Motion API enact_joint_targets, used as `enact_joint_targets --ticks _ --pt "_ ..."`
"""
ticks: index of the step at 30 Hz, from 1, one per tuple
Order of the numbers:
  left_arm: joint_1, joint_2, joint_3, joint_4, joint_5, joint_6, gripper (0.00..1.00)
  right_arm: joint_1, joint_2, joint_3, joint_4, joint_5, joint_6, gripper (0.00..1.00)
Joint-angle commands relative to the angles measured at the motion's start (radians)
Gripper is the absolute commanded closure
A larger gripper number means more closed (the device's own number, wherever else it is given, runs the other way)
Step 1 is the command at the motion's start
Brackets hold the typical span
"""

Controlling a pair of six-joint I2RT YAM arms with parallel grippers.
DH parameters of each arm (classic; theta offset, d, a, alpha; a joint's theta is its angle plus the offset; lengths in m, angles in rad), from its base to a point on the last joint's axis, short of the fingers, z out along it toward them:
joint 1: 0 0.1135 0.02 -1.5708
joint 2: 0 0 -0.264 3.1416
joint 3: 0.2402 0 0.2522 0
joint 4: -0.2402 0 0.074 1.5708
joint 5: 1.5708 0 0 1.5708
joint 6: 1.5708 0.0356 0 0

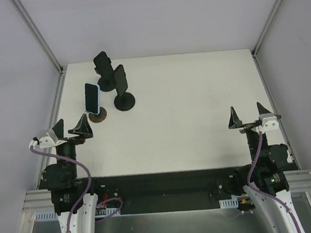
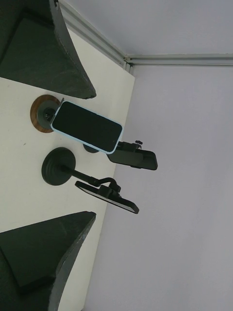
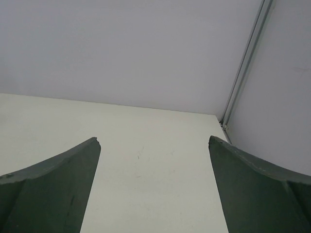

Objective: Remove the phone from the phone stand

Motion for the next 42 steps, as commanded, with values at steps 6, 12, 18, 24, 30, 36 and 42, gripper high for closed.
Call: enact_joint_targets --ticks 6,12,18,24,30,36,42 --pt "0.013 0.08 0.01 0.033 0.038 0.002 0.01 0.006 -0.163 -0.01 0.065 0.006 -0.013 0.04" --pt "0.013 0.23 0.049 0.028 0.104 -0.015 0.01 0.025 -0.185 -0.029 0.08 0.023 -0.007 0.04" --pt "0.013 0.501 0.184 -0.013 0.196 -0.023 0.01 0.057 -0.193 -0.03 0.077 0.021 -0.007 0.04" --pt "0.013 0.817 0.407 -0.065 0.346 0.002 0.01 0.091 -0.196 -0.025 0.069 0.04 -0.007 0.04" --pt "0.003 1.09 0.612 -0.065 0.468 -0.029 0.01 0.123 -0.196 -0.021 0.063 0.058 -0.008 0.04" --pt "-0.117 1.259 0.757 -0.087 0.378 0.065 0.01 0.14 -0.196 -0.019 0.06 0.067 -0.015 0.04" --pt "-0.18 1.377 0.822 -0.094 0.17 0.146 0.05 0.148 -0.196 -0.019 0.058 0.079 -0.021 0.04"
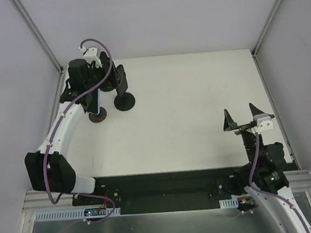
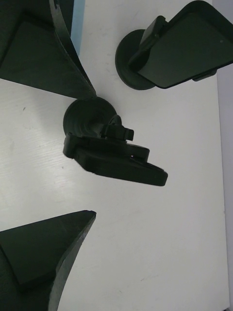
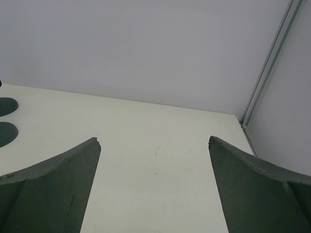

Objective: Remove the phone from the phone stand

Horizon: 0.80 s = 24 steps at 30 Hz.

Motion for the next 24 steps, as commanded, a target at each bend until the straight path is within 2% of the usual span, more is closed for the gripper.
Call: enact_joint_targets --ticks 1,3,10,13,14,17,18,20,21,24 --pt "-0.012 0.071 0.083 -0.004 -0.124 0.07 0.06 0.012 -0.197 0.015 0.039 0.023 -0.016 0.04" --pt "-0.027 0.094 0.1 -0.004 -0.119 0.074 0.09 0.012 -0.196 0.015 0.039 0.027 -0.017 0.04" --pt "-0.058 0.159 0.129 -0.006 -0.08 0.097 0.29 0.014 -0.196 0.013 0.039 0.03 -0.02 0.04" --pt "-0.062 0.165 0.133 -0.006 -0.061 0.096 0.45 0.014 -0.197 0.013 0.039 0.029 -0.022 0.04" --pt "-0.067 0.164 0.131 -0.006 -0.057 0.096 0.54 0.015 -0.197 0.013 0.039 0.029 -0.022 0.04" --pt "-0.082 0.147 0.129 -0.007 -0.057 0.099 0.66 0.015 -0.197 0.013 0.038 0.027 -0.022 0.04" --pt "-0.087 0.142 0.128 -0.007 -0.057 0.099 0.74 0.017 -0.196 0.013 0.039 0.027 -0.02 0.04" --pt "-0.096 0.122 0.125 -0.007 -0.063 0.099 0.81 0.015 -0.196 0.015 0.038 0.024 -0.02 0.04" --pt "-0.107 0.115 0.117 -0.009 -0.066 0.096 0.89 0.015 -0.197 0.017 0.036 0.023 -0.019 0.04" --pt "-0.134 0.078 0.102 -0.008 -0.087 0.073 0.96 0.017 -0.196 0.018 0.032 0.017 -0.017 0.04"
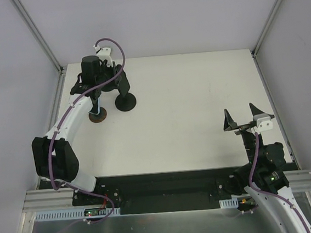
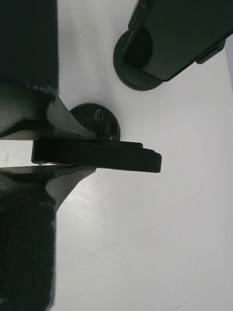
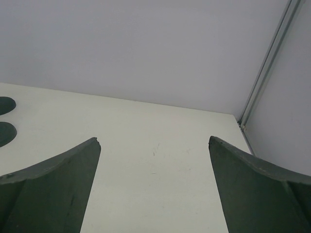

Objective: Remove the phone from the phone stand

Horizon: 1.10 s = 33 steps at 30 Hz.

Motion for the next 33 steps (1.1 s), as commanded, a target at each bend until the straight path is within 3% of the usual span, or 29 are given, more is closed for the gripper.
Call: enact_joint_targets --ticks 1,5,12,17,23,27,33 --pt "-0.05 -0.105 0.005 0.016 -0.006 -0.052 1.0 0.008 -0.196 0.021 0.032 0.002 -0.005 0.04" --pt "-0.136 -0.155 -0.029 0.015 -0.127 -0.106 1.0 0.01 -0.197 0.026 0.023 -0.011 -0.003 0.04" --pt "-0.348 -0.215 -0.071 0.001 -0.46 -0.22 1.0 0.008 -0.196 0.032 0.011 -0.018 0.0 0.04" --pt "-0.551 -0.182 -0.043 -0.033 -0.742 -0.272 1.0 0.008 -0.196 0.033 0.003 -0.024 0.003 0.04" --pt "-0.721 -0.096 0.043 -0.062 -0.992 -0.329 1.0 0.008 -0.196 0.035 -0.002 -0.034 0.004 0.04" --pt "-0.806 -0.036 0.104 -0.102 -1.078 -0.323 1.0 0.007 -0.196 0.038 -0.003 -0.038 0.007 0.04" --pt "-0.819 -0.024 0.106 -0.113 -1.089 -0.353 1.0 0.01 -0.194 0.038 -0.005 -0.046 0.013 0.04"
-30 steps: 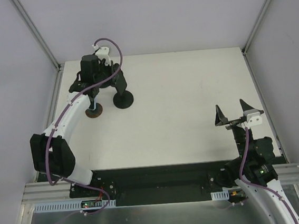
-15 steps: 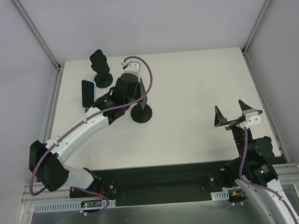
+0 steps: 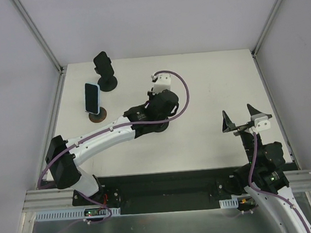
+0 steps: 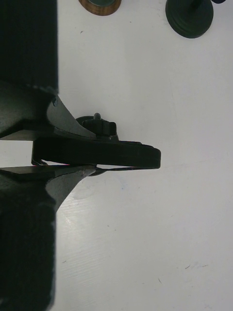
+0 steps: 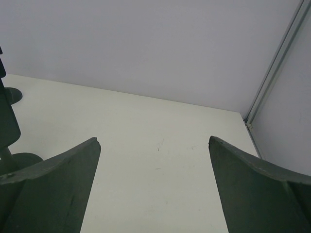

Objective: Remove the phone from the phone stand

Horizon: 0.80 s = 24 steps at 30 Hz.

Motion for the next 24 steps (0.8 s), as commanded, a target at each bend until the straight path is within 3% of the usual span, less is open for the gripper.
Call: enact_joint_targets --ticks 1,6,8,9,20,22,24 --pt "0.005 -0.028 0.072 0.057 -0.123 -0.026 1.0 0.007 -0.194 0.038 0.026 -0.018 0.013 0.04" --pt "0.007 -0.01 0.073 0.049 -0.106 -0.03 0.99 0.008 -0.196 0.041 0.02 -0.022 0.013 0.04" --pt "0.008 -0.007 0.072 0.045 -0.097 -0.032 0.93 0.008 -0.196 0.041 0.018 -0.023 0.013 0.04" --pt "0.008 -0.005 0.072 0.045 -0.092 -0.033 0.85 0.008 -0.196 0.041 0.018 -0.025 0.013 0.04" --pt "0.054 -0.053 0.049 0.043 0.033 -0.07 0.46 0.008 -0.177 0.045 0.004 -0.038 0.008 0.04" --pt "0.059 -0.059 0.05 0.043 0.061 -0.07 0.31 0.008 -0.165 0.048 0.001 -0.048 0.008 0.04" --pt "0.063 -0.077 0.05 0.045 0.087 -0.067 0.23 0.007 -0.148 0.056 -0.008 -0.054 0.011 0.04"
